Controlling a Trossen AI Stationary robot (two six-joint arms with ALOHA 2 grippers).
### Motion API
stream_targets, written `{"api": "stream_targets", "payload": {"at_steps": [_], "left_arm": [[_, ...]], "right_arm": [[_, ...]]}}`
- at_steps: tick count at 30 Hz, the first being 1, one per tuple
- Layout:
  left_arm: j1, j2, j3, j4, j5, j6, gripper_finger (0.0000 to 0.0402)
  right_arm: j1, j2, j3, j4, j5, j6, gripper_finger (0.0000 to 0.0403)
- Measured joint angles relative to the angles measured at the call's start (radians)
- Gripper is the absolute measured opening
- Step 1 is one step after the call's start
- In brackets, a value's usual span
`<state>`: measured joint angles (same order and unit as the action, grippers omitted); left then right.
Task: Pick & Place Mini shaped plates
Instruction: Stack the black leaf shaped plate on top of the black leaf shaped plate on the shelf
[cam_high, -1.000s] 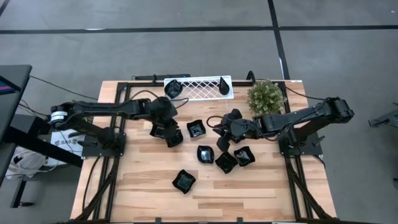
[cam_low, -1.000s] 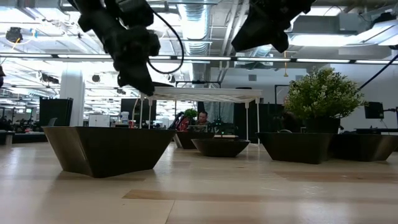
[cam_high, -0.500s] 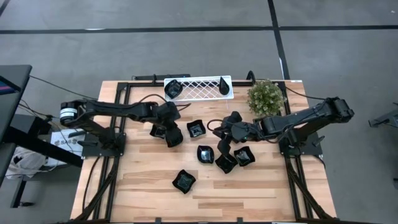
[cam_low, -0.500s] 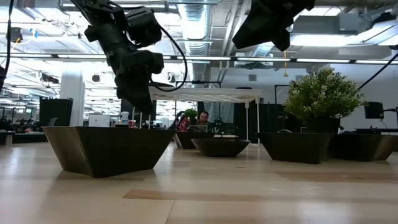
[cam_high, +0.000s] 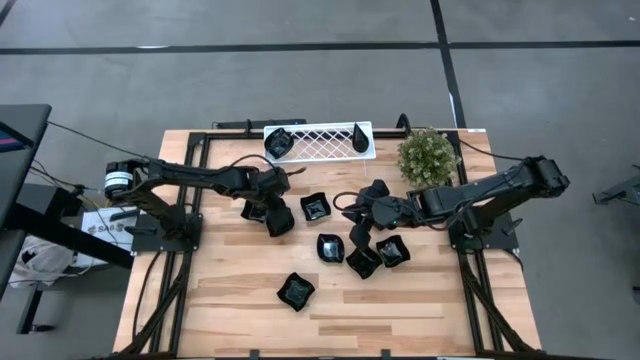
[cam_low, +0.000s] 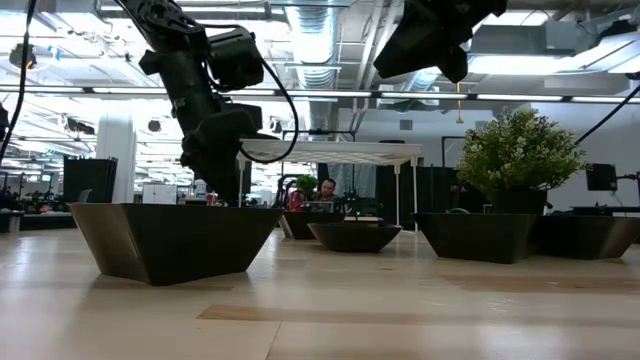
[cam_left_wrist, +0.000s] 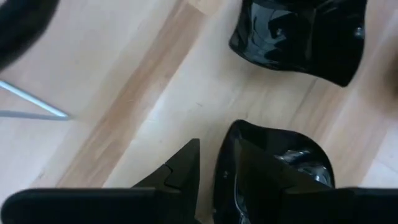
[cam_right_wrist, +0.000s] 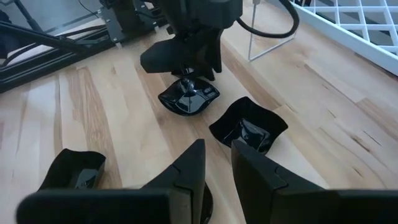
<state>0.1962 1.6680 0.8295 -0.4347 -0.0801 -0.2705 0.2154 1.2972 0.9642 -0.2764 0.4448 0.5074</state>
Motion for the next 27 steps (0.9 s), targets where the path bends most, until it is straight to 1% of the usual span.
{"api": "stream_targets", "payload": {"at_steps": [3, 9, 12, 18, 27], "left_arm": [[0.000, 0.000, 0.000, 0.000, 0.003, -0.003, 0.0102], [-0.006, 0.000, 0.000, 0.000, 0.100, -0.021, 0.0102], [-0.006, 0.000, 0.000, 0.000, 0.106, -0.026, 0.0104], [-0.006, 0.000, 0.000, 0.001, 0.107, -0.071, 0.0130], [-0.006, 0.000, -0.001, 0.001, 0.080, -0.053, 0.0174]], "right_arm": [[0.000, 0.000, 0.000, 0.000, 0.000, 0.003, 0.0074], [0.000, 0.000, 0.000, 0.000, 0.000, 0.002, 0.0074], [0.000, 0.000, 0.000, 0.000, 0.000, 0.002, 0.0074], [0.000, 0.000, 0.000, 0.000, 0.000, 0.014, 0.0074], [0.000, 0.000, 0.000, 0.000, -0.001, 0.018, 0.0074]]}}
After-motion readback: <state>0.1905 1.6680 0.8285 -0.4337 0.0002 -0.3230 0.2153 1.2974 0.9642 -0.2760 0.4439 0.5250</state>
